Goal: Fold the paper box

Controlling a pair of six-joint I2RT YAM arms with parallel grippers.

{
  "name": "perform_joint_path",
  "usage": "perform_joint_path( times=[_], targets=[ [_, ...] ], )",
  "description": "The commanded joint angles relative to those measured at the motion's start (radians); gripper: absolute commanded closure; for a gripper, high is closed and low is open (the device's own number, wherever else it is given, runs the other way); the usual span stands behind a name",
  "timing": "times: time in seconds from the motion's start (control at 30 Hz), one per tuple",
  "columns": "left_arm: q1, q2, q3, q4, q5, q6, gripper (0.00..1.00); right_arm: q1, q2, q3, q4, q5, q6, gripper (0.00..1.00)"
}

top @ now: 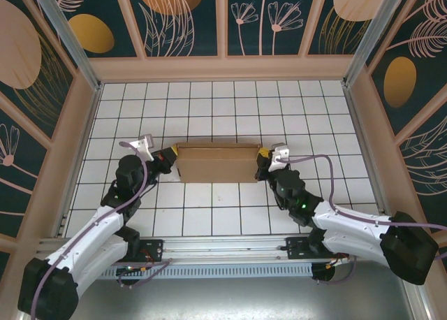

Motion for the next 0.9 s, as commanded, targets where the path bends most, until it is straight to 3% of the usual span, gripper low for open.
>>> perform_joint_path(
  times=[0.0, 0.3, 0.67, 0.87],
  targets=[
    [-0.042, -0.05, -0.063, -0.029, -0.096, 0.022, 1.0, 0.025, -0.027, -0.047, 0.093, 0.049, -0.073, 1.0],
    [-0.07, -0.097, -0.133, -0.037, -0.147, 0.005, 1.0, 0.029, -0.028, -0.089, 0.065, -0.027, -0.096, 1.0],
    [-0.096, -0.098, -0.155, -0.126, -0.168, -0.045, 1.0, 0.032, -0.062, -0.111, 0.0, -0.069, -0.013, 1.0],
    [-0.098, -0.117, -0.142, -0.145, -0.188, 0.024, 1.0, 0.031, -0.154, -0.071, -0.065, -0.125, -0.058, 0.8]
  ],
)
